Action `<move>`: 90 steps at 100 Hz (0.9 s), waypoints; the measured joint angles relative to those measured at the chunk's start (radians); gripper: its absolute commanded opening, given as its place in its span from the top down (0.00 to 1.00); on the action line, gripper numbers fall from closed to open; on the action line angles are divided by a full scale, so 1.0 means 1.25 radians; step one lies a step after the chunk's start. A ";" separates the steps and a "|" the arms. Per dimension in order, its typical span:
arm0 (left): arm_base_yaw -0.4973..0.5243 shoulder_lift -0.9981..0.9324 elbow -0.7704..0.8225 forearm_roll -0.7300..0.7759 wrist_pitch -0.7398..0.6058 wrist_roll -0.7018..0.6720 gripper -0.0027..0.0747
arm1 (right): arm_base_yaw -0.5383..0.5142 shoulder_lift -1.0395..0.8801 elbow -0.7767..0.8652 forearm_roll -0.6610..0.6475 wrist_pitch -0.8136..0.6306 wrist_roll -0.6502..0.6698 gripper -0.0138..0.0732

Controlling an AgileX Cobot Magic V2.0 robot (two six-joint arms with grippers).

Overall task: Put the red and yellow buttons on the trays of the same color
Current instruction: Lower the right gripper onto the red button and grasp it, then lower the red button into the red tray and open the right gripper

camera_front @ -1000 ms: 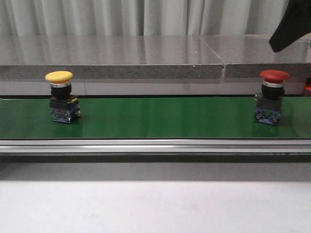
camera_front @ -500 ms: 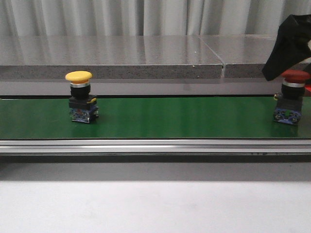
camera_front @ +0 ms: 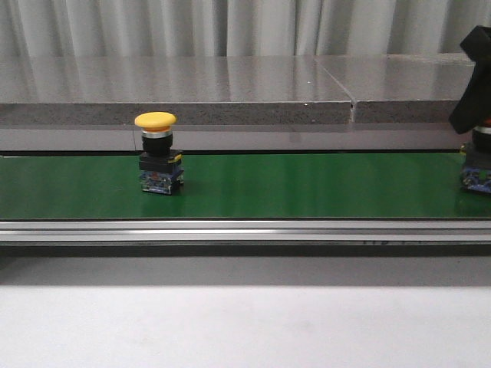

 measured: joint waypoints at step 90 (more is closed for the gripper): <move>0.000 0.000 0.000 0.000 0.000 0.000 0.99 | -0.346 0.306 -0.532 -0.003 0.017 0.106 0.71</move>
